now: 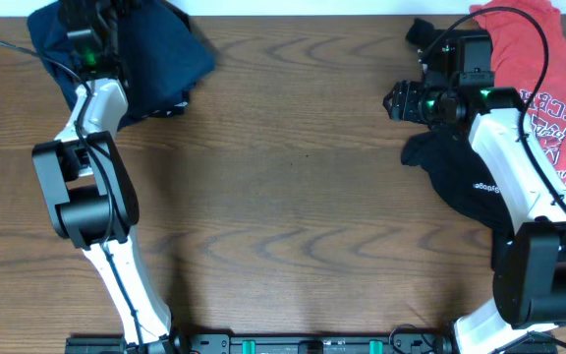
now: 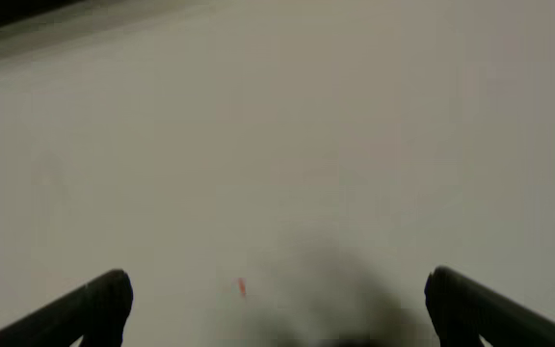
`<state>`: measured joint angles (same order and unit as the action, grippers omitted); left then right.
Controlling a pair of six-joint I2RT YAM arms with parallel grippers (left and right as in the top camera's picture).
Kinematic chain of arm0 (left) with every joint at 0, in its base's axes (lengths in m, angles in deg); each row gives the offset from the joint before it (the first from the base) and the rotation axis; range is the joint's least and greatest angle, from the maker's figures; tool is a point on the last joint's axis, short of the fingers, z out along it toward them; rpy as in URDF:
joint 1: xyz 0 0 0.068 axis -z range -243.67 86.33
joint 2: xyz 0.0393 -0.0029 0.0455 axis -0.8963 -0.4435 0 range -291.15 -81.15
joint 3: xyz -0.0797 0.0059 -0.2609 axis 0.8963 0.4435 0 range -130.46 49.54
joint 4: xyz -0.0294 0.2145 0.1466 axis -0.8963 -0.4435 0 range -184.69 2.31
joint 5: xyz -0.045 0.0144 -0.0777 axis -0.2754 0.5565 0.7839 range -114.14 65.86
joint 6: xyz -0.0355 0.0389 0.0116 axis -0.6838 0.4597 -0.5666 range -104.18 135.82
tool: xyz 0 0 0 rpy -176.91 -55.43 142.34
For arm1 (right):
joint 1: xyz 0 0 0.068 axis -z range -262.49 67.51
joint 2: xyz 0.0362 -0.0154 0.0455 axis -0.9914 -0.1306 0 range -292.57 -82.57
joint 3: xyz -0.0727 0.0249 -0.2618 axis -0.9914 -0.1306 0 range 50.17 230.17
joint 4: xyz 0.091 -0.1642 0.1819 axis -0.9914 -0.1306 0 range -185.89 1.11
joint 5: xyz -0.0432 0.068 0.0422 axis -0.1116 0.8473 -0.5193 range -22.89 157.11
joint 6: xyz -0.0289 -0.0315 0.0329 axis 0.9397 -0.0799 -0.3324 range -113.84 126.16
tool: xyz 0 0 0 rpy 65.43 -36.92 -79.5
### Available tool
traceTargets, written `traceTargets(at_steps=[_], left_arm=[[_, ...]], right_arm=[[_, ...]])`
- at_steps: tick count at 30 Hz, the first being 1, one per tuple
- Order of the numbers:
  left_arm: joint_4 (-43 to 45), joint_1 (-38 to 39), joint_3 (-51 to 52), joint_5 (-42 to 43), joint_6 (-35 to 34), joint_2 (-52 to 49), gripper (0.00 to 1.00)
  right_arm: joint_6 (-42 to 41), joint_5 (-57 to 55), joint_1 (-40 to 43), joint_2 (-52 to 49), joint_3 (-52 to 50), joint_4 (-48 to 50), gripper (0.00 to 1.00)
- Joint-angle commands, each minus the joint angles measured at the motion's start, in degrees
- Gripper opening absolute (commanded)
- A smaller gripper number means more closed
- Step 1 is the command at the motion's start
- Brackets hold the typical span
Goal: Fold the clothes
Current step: 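Release the jeans on the navy garment and hold the left gripper there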
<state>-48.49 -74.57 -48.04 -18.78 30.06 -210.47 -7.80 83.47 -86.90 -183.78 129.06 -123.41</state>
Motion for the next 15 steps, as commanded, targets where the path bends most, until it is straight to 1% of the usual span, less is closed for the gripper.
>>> traceTargets(at_steps=[1, 3, 5, 6, 10, 15], left_arm=[[-7.50, 0.07, -0.44, -6.38, -1.46, 3.15, 0.98], [-11.19, -0.20, -0.44, -10.16, -1.40, 3.87, 0.98], [-12.83, -0.92, -0.44, -14.19, -1.36, 3.82, 0.98], [-13.51, -1.40, -0.44, -14.84, -1.27, 3.63, 0.98], [-13.68, -3.91, -0.44, -14.86, -1.51, 2.23, 0.98], [-12.50, -6.34, -0.44, -14.86, -1.51, -2.05, 0.98]], right_arm=[[0.98, 0.57, -0.61, -0.15, -0.26, 0.00, 0.68], [1.25, 0.57, -0.61, -0.15, -0.26, 0.02, 0.68], [1.88, 0.42, -0.61, -0.15, -0.26, 0.04, 0.68], [2.01, 0.33, -0.61, -0.15, -0.28, 0.02, 0.68], [2.25, 0.39, -0.61, -0.15, -0.28, 0.00, 0.70], [2.23, 0.42, -0.61, -0.15, -0.26, 0.04, 0.70]])
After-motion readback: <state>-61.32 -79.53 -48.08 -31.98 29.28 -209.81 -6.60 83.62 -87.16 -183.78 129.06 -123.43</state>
